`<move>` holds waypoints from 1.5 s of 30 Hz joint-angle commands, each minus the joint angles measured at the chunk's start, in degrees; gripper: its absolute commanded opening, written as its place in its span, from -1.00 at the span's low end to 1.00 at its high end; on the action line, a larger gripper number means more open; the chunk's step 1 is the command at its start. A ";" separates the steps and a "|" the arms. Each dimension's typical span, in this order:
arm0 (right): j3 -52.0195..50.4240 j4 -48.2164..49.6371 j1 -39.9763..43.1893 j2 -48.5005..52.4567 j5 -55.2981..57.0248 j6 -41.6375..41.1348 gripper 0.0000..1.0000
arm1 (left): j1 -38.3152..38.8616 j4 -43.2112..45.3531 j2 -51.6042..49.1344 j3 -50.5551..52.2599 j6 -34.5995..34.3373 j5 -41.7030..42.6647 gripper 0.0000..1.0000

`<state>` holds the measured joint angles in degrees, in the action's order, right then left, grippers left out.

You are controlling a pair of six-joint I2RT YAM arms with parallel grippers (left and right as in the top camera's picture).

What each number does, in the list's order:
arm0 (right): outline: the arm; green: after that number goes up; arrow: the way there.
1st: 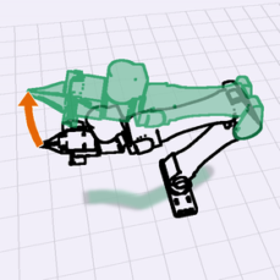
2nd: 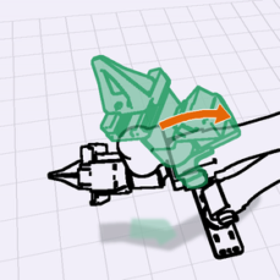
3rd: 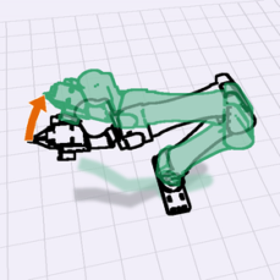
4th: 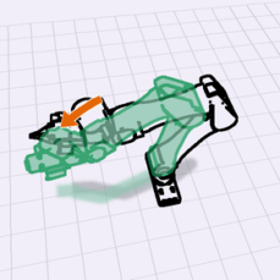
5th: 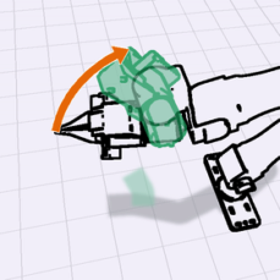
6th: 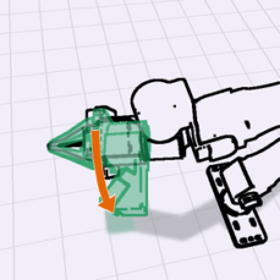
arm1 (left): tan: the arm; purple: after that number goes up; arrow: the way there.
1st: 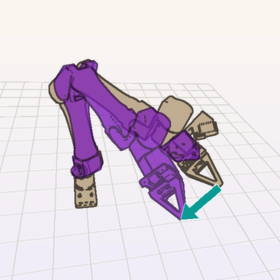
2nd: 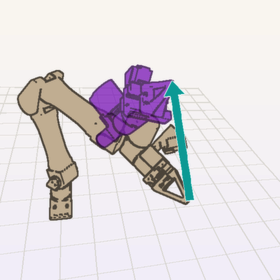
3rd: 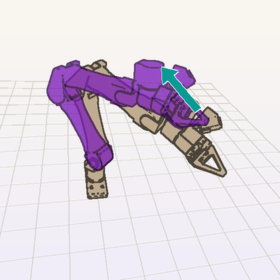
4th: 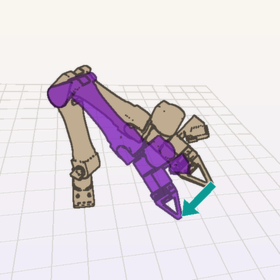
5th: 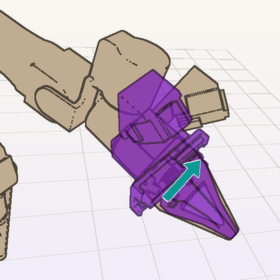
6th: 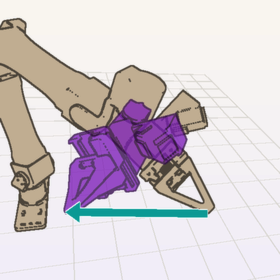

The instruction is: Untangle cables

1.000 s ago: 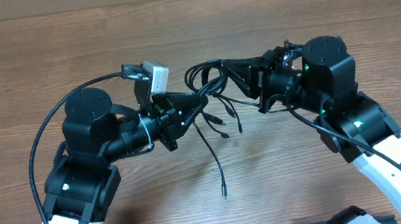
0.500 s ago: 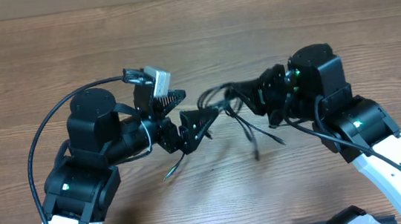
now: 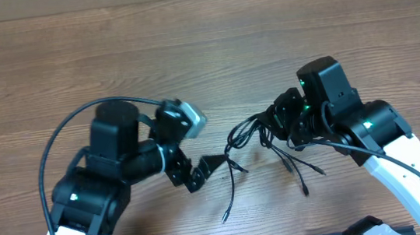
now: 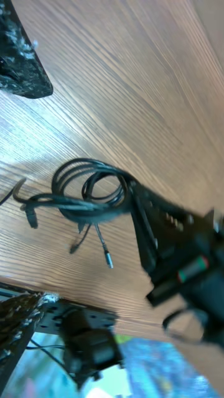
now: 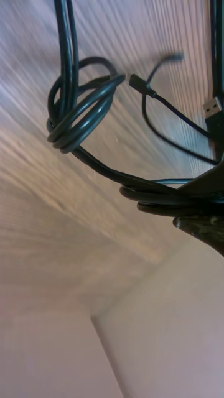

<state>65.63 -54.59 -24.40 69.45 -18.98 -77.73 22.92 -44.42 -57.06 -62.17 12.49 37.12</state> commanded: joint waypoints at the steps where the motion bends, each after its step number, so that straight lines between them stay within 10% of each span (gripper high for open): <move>1: 0.35 -1.01 0.04 1.31 0.94 4.26 -0.92 | 5.46 -0.09 -0.37 -0.57 5.14 -6.95 1.00; 45: 0.35 -2.80 0.04 2.62 -6.95 14.05 -0.92 | 14.93 8.98 -16.76 -0.57 -17.90 -40.65 1.00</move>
<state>65.63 -57.67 -24.40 72.38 -23.53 -66.81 37.85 -35.99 -73.43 -62.17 -3.53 -1.98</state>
